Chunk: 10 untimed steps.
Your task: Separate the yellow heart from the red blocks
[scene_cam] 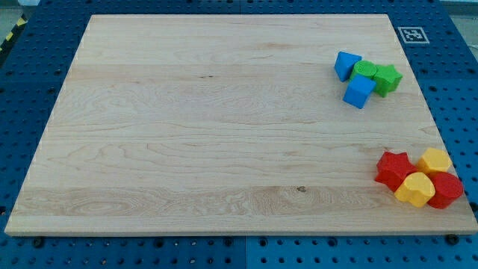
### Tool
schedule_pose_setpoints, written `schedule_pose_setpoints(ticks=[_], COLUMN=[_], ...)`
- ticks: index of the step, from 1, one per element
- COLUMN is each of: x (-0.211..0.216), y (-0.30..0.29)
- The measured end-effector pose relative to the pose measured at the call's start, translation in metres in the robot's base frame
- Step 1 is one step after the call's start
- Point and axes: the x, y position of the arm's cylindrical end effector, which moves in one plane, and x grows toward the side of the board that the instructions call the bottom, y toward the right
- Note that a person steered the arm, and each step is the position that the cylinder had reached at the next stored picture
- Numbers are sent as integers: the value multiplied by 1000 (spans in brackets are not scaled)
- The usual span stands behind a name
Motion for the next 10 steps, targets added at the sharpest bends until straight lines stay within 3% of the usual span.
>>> schedule_pose_setpoints(ticks=[4, 8, 10], x=[-11, 15, 13], y=[-67, -92, -132])
